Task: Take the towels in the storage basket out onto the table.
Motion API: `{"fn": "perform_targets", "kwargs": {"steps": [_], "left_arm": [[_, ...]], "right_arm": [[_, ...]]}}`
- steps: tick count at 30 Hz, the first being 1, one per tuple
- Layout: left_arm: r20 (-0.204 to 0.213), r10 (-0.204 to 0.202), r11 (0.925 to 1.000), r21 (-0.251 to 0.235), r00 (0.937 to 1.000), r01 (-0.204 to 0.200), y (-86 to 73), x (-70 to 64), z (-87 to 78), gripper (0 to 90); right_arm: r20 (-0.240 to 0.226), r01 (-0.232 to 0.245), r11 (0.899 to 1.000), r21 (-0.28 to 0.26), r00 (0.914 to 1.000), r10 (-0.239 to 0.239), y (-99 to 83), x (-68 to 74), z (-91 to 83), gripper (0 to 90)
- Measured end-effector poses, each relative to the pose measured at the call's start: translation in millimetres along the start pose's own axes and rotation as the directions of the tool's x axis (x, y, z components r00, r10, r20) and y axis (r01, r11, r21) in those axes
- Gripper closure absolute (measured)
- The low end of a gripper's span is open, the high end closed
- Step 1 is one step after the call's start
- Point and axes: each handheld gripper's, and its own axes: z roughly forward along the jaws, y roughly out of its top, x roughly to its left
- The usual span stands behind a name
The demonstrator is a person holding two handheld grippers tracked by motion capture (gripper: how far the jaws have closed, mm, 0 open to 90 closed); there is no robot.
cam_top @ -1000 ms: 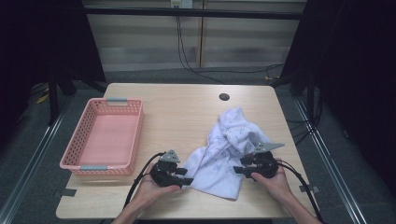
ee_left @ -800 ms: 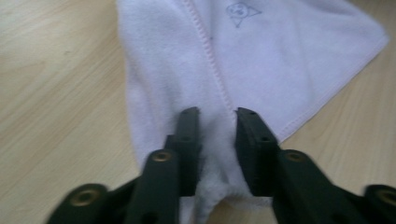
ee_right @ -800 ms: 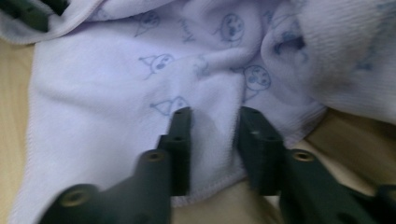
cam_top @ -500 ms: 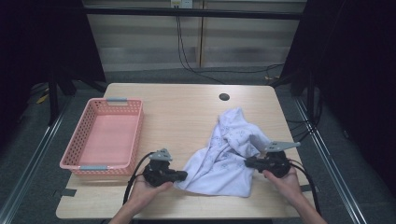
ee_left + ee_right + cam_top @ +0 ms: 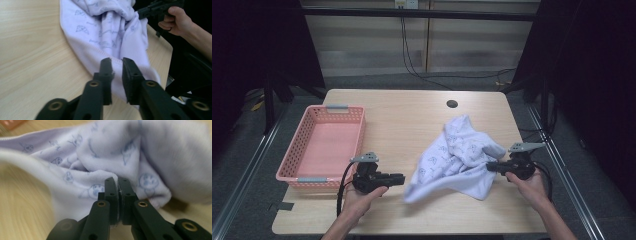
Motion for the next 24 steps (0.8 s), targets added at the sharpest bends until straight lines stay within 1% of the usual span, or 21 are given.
{"fn": "perform_targets", "kwargs": {"steps": [1,2,4,5,6,7,8,9,11,12,13,14,15,17,18,19,20,21,22,23,24], "left_arm": [[-0.012,-0.001,1.0000,-0.005,0.9999,0.001,-0.8,0.0,-1.7,74.6],[-0.023,0.018,0.9998,0.004,0.9996,-0.018,-1.3,-0.7,-2.7,75.1],[-0.011,0.035,0.9992,0.021,0.9993,-0.034,-2.4,-3.3,0.0,72.3],[-0.015,0.041,0.9986,0.034,0.9991,-0.040,-2.7,-5.8,3.9,69.2],[-0.023,0.063,0.9965,0.056,0.9978,-0.061,-3.0,-9.1,8.9,67.1],[-0.013,0.086,0.9933,0.079,0.9962,-0.085,-3.8,-12.3,14.7,65.2],[-0.007,0.099,0.9903,0.098,0.9950,-0.098,-5.1,-15.9,20.9,63.0],[-0.004,0.121,0.9847,0.128,0.9927,-0.119,-6.3,-18.2,26.4,60.6],[0.024,0.141,0.9767,0.160,0.9897,-0.143,-8.8,-20.8,35.6,58.7],[0.026,0.148,0.9743,0.168,0.9886,-0.150,-9.8,-22.0,38.4,58.8],[0.035,0.151,0.9734,0.169,0.9880,-0.154,-10.6,-22.4,40.8,58.7],[0.048,0.145,0.9741,0.168,0.9883,-0.151,-11.0,-22.9,42.2,58.7],[0.052,0.152,0.9711,0.178,0.9871,-0.158,-11.2,-23.2,43.2,58.6],[0.048,0.159,0.9683,0.187,0.9861,-0.165,-12.2,-25.1,46.4,56.7],[0.058,0.160,0.9689,0.181,0.9854,-0.168,-12.9,-25.5,48.4,54.5],[0.054,0.168,0.9662,0.189,0.9844,-0.175,-13.0,-26.1,50.0,52.4],[0.065,0.163,0.9669,0.188,0.9846,-0.172,-13.8,-27.0,52.5,49.1],[0.071,0.161,0.9668,0.189,0.9844,-0.172,-14.7,-27.5,54.8,46.5],[0.070,0.159,0.9650,0.200,0.9848,-0.170,-14.9,-27.8,56.2,45.3],[0.079,0.157,0.9642,0.203,0.9844,-0.170,-15.7,-27.3,58.1,43.2],[0.062,0.171,0.9605,0.212,0.9834,-0.180,-16.5,-27.5,59.4,43.0]], "right_arm": [[0.001,-0.008,1.000,0.010,1.0000,0.008,-3.8,-1.3,2.1,86.1],[-0.008,-0.017,1.000,0.016,0.9998,0.017,-6.4,-2.5,2.4,82.7],[0.002,-0.022,1.000,0.010,0.9998,0.022,-8.6,-2.5,0.1,72.4],[0.012,-0.022,1.000,0.001,0.9997,0.022,-8.5,-1.0,-1.7,67.3],[0.032,-0.022,1.000,-0.017,0.9992,0.022,-8.0,1.5,-4.6,60.1],[0.050,-0.025,0.999,-0.040,0.9984,0.027,-7.5,4.2,-8.6,58.8],[0.050,-0.024,0.998,-0.066,0.9984,0.027,-7.3,7.4,-13.4,59.0],[0.052,-0.018,0.996,-0.087,0.9984,0.023,-7.6,11.9,-18.6,58.6],[0.065,-0.009,0.994,-0.112,0.9978,0.016,-10.5,21.4,-27.0,59.9],[0.051,-0.005,0.993,-0.117,0.9986,0.011,-13.5,26.2,-29.8,62.7],[0.024,0.002,0.994,-0.114,0.9997,0.001,-17.5,30.3,-30.7,64.1],[0.009,0.010,0.996,-0.092,0.9999,-0.009,-23.0,35.9,-29.4,64.4],[-0.005,0.014,0.997,-0.075,0.9999,-0.015,-26.3,38.6,-27.6,64.4],[-0.037,0.018,0.999,-0.028,0.9991,-0.019,-34.3,43.2,-19.0,62.9],[-0.045,0.024,1.000,0.001,0.9987,-0.024,-37.0,44.6,-14.1,61.4],[-0.040,0.030,0.999,0.029,0.9988,-0.029,-38.5,45.6,-9.5,58.5],[-0.038,0.028,0.998,0.049,0.9989,-0.026,-39.2,45.8,-5.6,54.7],[-0.041,0.023,0.998,0.059,0.9990,-0.020,-39.7,45.0,-2.0,53.2],[-0.062,0.023,0.997,0.076,0.9979,-0.018,-40.5,43.6,2.1,52.8],[-0.066,0.024,0.996,0.089,0.9976,-0.019,-41.7,43.5,5.7,52.4],[-0.065,0.036,0.996,0.086,0.9974,-0.031,-41.3,44.3,6.6,50.2]]}}
